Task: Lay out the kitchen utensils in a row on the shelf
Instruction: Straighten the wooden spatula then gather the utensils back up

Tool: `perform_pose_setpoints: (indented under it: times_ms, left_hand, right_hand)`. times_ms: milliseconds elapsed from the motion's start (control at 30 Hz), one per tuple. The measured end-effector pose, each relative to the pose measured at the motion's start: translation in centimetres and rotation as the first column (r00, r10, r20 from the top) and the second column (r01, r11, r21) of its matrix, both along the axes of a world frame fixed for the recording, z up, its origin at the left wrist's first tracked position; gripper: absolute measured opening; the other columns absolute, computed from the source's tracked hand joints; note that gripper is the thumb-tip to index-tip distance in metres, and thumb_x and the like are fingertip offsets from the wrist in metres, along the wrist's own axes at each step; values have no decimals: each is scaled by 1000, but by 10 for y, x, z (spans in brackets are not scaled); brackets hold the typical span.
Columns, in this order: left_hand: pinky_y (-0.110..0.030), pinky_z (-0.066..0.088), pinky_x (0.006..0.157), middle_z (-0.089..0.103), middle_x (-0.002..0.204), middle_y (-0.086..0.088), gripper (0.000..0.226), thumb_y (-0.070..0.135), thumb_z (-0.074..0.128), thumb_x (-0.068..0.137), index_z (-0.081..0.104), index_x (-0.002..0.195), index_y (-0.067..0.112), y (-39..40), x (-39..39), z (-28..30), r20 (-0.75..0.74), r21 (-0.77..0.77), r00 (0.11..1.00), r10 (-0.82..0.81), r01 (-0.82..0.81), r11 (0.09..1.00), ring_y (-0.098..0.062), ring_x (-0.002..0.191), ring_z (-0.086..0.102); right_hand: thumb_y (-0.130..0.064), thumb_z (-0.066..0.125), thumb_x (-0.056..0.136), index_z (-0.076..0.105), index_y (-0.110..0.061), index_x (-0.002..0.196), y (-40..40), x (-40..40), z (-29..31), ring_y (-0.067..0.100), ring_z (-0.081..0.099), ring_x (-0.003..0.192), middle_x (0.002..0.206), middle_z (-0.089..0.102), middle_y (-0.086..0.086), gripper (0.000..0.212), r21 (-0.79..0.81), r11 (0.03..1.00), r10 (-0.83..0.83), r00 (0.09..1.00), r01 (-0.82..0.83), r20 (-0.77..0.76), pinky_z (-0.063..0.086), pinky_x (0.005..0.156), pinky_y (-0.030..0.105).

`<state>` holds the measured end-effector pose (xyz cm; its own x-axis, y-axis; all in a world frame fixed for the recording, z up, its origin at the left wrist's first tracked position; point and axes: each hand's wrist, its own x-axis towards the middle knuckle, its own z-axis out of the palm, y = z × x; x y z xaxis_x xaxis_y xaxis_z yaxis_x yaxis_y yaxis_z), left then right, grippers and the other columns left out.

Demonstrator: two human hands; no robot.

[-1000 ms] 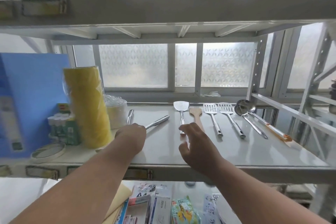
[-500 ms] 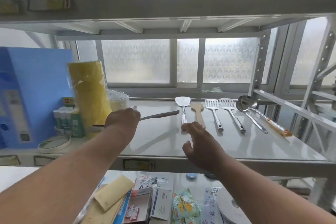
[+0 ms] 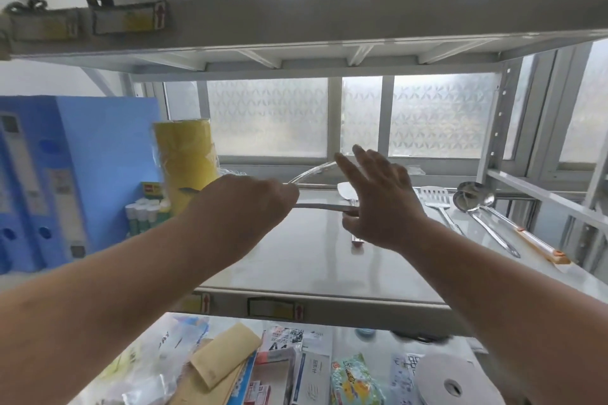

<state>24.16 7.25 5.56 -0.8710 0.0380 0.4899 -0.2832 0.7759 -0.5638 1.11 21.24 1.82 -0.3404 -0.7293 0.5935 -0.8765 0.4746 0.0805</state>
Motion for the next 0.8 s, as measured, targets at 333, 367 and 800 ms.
perform_pose_setpoints:
  times_ms: [333,367,800]
  left_hand:
    - [-42,56,48,55,81,-2,33,-4,67,81,58,107,14,-10,9,21,98,-65,962,-255,262,963,-26,59,59]
    - [-42,57,49,55,83,-2,35,-3,67,82,56,110,14,-9,8,20,129,-63,954,-272,282,957,-26,60,59]
    - [-36,52,43,57,99,-3,57,1,80,72,58,123,16,-24,32,33,295,-113,846,-444,492,863,-22,58,54]
  right_hand:
    - [-27,64,81,-8,-55,157,23,-10,36,14,-5,159,171,10,-13,108,277,937,160,966,-214,202,4,126,46]
    - [-28,66,79,-7,-57,156,25,-9,33,17,-1,159,171,15,-11,110,297,928,155,957,-226,244,6,126,46]
    - [-40,77,66,32,-57,142,14,25,22,17,50,111,121,52,-14,90,380,860,181,900,-341,397,48,94,40]
